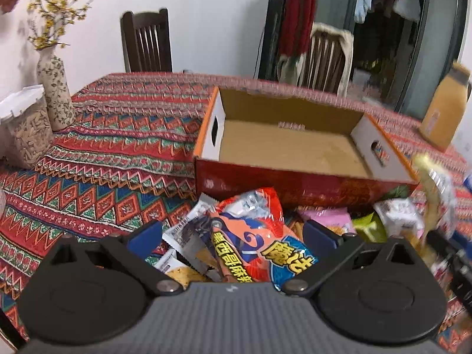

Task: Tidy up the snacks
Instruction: 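Grasp the orange-blue snack bag with the left gripper while the right gripper holds the silver packet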

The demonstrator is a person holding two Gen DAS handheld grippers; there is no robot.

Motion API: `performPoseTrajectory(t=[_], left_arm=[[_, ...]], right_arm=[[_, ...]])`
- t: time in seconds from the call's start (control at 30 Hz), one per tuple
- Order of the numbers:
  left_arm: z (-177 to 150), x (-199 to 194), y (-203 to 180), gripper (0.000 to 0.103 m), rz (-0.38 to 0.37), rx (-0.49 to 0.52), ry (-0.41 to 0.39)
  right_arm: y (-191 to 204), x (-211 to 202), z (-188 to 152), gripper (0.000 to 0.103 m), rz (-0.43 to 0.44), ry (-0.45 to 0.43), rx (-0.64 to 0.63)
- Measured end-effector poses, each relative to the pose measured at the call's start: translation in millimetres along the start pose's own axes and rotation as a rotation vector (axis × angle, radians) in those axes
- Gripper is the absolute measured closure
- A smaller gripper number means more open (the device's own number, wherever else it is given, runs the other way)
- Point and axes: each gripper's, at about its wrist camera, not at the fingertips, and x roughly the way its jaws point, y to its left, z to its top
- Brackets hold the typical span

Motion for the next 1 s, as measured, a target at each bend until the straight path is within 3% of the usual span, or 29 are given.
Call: performPoseTrajectory(t=[0.2,0.37,0.43,0.53,0.63,1.0], left_arm=[[3,29,-16,0.0,0.029,0.032,0.1],[-5,37,-13,0.0,0.049,0.071,0.133],[-9,39,-8,0.005,0.045,0.078,0.148],[-11,35,-3,0.023,0.008,0.08,0.135],[-11,27,1,0.032,-0.011,0.099,0.111],[-12,-2,8,0.035,-0.023,0.115,-0.009]], right_arm=[[-9,8,11,0.069,-0.008,-0.005,0.031],[-12,9,7,0.069,0.001,0.006,0.034],[-14,11,6,0.069,0.004,0.014,0.041],[-15,14,5,0.069,0.01,0.022,0.051],[-15,16,4,0.069,0.013,0.026,0.052],[-12,16,6,0.069,0.016,0.018,0.046]])
